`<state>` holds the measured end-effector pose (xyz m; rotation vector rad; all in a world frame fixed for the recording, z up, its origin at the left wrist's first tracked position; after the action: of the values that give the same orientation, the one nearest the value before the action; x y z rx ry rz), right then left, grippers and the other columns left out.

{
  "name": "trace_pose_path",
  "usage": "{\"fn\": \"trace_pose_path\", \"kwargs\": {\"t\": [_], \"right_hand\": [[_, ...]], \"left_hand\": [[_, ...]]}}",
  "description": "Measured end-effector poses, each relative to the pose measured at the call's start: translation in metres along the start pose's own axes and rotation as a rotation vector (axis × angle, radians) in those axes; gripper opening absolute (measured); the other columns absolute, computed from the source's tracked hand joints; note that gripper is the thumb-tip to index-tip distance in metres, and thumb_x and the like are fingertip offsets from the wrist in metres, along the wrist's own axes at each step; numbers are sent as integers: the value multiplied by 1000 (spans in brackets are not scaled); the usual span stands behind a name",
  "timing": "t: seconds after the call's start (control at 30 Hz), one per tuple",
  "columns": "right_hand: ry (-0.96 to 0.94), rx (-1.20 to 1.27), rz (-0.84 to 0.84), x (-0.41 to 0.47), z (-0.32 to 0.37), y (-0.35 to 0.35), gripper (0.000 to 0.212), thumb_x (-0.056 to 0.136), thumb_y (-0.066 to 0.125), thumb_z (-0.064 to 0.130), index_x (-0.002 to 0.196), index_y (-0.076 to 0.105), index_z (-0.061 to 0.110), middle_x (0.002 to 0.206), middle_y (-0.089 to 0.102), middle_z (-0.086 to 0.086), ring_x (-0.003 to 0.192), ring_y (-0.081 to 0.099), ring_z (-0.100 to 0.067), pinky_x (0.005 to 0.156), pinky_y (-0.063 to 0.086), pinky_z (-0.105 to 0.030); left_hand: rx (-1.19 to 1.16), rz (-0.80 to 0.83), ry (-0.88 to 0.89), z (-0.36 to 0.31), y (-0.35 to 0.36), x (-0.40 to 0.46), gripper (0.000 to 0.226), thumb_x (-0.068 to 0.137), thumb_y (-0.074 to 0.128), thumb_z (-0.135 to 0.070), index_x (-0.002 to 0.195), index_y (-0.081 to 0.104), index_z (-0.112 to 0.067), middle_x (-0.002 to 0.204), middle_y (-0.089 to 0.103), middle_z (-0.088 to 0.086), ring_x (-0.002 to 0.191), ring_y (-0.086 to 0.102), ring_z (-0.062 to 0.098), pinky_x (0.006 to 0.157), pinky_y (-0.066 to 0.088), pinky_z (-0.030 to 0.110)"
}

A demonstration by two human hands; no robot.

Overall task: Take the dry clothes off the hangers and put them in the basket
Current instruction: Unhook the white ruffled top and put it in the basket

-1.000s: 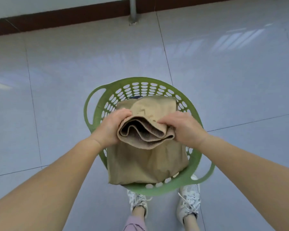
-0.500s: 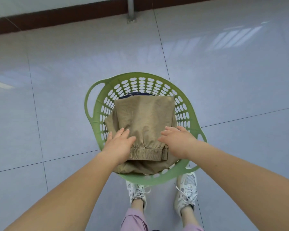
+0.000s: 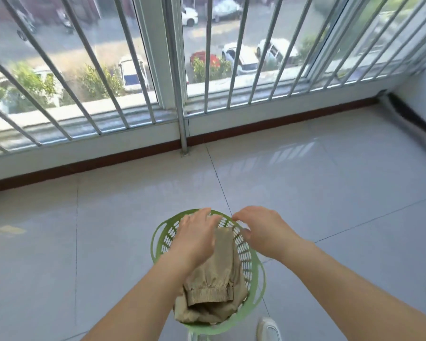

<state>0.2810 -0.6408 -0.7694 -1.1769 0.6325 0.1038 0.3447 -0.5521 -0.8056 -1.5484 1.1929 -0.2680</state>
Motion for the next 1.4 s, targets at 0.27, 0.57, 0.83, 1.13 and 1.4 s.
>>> {"fn": "trace_pose_path", "kwargs": {"t": [0.27,0.57,0.83,1.13,1.4], "right_hand": [[-1,9,-485,-108,28,-205,37,94,46,23,130,51,25,133,50,9,125,44,-10,106,32,-27],[-48,87,-957,-227,42,-380,34,90,58,21,124,57,24,128,56,7,119,50,-9,107,37,-29],[4,-73,-1266,-328,15,-502,32,92,55,26,124,56,27,131,53,11,121,48,-7,108,34,-29],[86,-262,-1471,-400,-52,-627,32,92,51,28,124,55,25,132,52,5,121,47,-14,107,34,-37],[141,-571,-1714,-444,-74,-731,33,94,45,27,125,53,22,129,54,1,120,48,-19,101,35,-38]], "left_hand": [[112,-290,237,-103,-205,-49,52,94,43,-21,143,27,-27,152,24,-2,136,30,19,112,23,33],[38,-583,505,-220,-387,-121,53,92,53,-23,141,33,-28,146,35,-3,125,46,16,107,39,31],[123,-815,664,-320,-495,-159,54,93,51,-27,143,29,-32,149,29,-7,130,42,16,111,33,31],[227,-1033,747,-440,-581,-158,56,93,50,-27,143,26,-31,149,29,-8,130,40,14,111,30,32],[205,-1227,750,-532,-666,-141,59,90,55,-25,143,28,-28,147,34,-3,130,40,17,109,32,33]]}}
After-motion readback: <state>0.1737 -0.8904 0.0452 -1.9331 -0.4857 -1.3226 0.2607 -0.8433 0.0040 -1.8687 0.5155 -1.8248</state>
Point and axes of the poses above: each hand's wrist, its own x-axis towards the middle knuckle, its own y-axis out of the palm, z = x × y, the point moved 8 cm from there along x, towards the middle knuckle
